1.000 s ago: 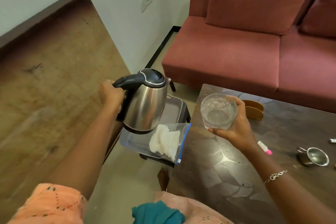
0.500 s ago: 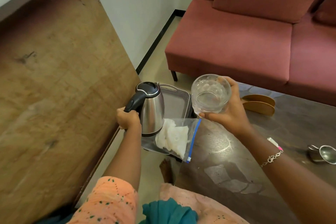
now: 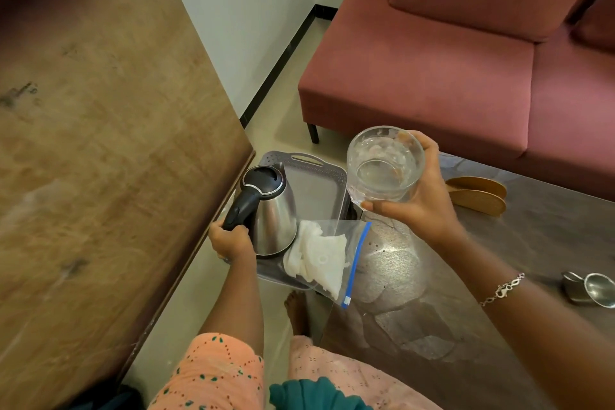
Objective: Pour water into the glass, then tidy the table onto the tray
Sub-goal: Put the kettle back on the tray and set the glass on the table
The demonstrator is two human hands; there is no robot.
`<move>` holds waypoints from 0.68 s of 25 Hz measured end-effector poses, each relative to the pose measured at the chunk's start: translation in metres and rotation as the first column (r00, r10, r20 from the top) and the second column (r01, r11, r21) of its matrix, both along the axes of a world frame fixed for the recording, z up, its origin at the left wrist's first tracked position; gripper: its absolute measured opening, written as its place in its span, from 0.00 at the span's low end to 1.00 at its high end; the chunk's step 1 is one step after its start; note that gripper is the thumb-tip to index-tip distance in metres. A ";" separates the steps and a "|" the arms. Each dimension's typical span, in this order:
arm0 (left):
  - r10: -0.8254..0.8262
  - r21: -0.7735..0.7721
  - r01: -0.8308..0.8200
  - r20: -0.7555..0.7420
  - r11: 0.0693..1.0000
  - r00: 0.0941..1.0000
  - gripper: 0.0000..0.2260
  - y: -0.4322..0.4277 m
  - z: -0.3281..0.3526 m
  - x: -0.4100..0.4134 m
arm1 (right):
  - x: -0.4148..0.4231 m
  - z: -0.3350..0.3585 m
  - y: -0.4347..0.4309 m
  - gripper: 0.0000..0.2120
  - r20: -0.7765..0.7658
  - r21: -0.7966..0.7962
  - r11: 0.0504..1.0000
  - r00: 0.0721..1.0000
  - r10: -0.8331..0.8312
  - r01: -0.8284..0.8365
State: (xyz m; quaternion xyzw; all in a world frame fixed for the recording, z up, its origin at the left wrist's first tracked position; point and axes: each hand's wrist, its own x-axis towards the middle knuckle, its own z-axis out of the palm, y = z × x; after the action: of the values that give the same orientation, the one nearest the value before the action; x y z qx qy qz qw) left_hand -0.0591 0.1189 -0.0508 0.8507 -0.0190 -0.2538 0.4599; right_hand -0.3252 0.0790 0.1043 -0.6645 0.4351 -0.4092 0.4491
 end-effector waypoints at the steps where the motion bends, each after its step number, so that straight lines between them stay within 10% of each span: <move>1: -0.019 -0.015 0.018 -0.015 1.000 1.000 0.18 0.004 -0.002 0.001 | 0.001 0.001 -0.002 0.42 0.007 -0.003 1.000 1.000 0.004 -0.004; 14: -0.271 -0.042 0.268 -0.163 0.963 0.949 0.20 0.040 -0.017 0.009 | -0.004 0.001 -0.002 0.44 0.034 0.000 1.000 0.999 -0.016 0.016; 17: -0.318 -0.078 0.320 0.033 0.944 0.947 0.26 0.032 0.011 -0.003 | -0.011 0.000 0.002 0.42 0.035 -0.010 1.000 0.999 -0.022 0.022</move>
State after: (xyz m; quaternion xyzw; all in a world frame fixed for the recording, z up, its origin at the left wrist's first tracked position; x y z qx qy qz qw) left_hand -0.0617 0.1512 -0.0402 0.8193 -0.1715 -0.3152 0.4471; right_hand -0.3364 0.0814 0.1047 -0.6547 0.4325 -0.4277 0.4488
